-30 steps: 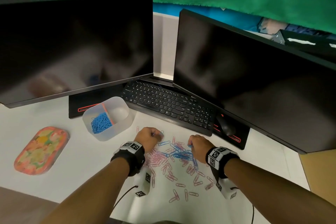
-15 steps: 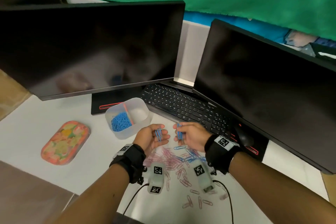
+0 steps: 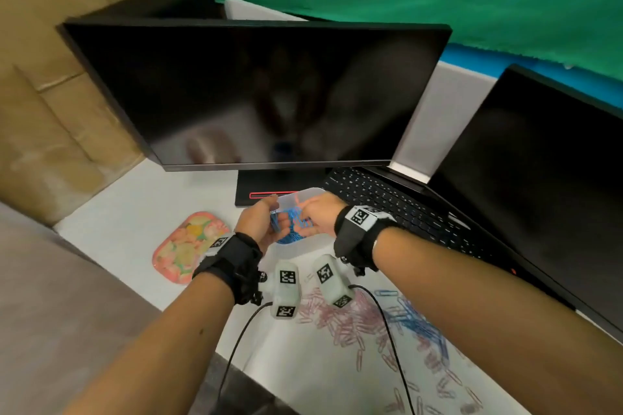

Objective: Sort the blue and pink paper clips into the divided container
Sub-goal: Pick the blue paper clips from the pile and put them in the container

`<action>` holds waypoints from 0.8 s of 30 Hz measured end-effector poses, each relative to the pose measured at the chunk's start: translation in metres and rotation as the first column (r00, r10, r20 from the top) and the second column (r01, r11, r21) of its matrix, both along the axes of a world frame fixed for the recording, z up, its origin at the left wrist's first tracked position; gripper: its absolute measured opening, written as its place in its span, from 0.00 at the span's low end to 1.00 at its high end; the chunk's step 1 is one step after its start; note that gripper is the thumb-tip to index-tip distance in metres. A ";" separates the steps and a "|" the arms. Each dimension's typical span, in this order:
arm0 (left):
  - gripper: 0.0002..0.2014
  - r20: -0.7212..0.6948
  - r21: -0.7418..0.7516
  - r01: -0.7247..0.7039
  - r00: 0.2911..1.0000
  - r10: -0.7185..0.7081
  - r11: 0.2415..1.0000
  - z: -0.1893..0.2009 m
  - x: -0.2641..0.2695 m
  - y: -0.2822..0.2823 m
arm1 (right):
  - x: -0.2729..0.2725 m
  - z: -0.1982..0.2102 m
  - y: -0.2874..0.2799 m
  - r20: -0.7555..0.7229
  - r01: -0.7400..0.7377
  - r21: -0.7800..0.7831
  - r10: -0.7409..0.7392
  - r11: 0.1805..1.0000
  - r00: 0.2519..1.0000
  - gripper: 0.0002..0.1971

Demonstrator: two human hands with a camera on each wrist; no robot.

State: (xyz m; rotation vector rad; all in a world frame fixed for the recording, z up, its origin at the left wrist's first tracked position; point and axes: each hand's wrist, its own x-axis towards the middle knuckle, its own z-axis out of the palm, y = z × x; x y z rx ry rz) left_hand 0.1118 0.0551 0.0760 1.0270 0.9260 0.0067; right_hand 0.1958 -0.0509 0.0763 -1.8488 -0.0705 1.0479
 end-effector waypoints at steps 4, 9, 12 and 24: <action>0.11 -0.045 0.021 0.009 0.999 -0.008 1.000 -0.003 0.006 0.011 | 0.001 -0.002 0.009 0.115 -0.061 -0.089 0.071 0.994 0.991 0.18; 0.19 -0.106 0.086 0.049 0.994 -0.040 0.995 -0.009 0.013 0.010 | 0.007 -0.001 -0.010 0.154 -0.004 -0.094 0.019 0.996 0.988 0.17; 0.17 -0.088 0.184 0.111 0.992 -0.096 0.977 -0.011 0.018 0.005 | 0.014 -0.003 -0.042 0.103 0.110 -0.050 -0.104 0.993 0.989 0.16; 0.10 -0.292 0.698 0.655 0.629 -0.721 0.289 -0.036 0.025 -0.105 | -0.012 -0.049 -0.230 0.382 0.135 -0.541 0.099 0.830 0.919 0.15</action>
